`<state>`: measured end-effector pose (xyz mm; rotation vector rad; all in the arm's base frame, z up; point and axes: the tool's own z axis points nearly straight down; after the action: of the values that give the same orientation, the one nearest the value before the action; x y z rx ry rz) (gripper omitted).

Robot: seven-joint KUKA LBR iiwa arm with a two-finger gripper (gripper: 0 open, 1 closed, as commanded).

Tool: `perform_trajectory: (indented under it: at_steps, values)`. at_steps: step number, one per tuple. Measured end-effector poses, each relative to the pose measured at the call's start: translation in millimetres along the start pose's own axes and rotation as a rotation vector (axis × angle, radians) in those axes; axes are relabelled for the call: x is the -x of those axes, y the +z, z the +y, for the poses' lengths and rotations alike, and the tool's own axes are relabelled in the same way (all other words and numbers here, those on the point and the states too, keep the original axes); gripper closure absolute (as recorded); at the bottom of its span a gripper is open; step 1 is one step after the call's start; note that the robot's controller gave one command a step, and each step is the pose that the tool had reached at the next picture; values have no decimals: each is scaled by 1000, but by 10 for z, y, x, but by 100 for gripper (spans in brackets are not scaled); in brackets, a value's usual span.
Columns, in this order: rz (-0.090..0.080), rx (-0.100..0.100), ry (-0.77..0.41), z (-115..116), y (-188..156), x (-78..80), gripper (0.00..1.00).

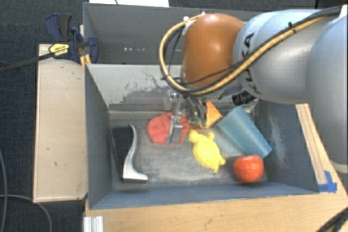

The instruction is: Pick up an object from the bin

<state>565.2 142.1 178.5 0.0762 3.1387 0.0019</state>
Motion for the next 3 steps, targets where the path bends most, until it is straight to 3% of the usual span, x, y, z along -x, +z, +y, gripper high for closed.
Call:
perform_trajectory:
  at_steps: [1,2,3]
  values:
    - [-8,1,-47,-277,491,120,0]
    - [-1,0,-275,-139,827,153,0]
    - [0,0,-342,-181,1036,185,0]
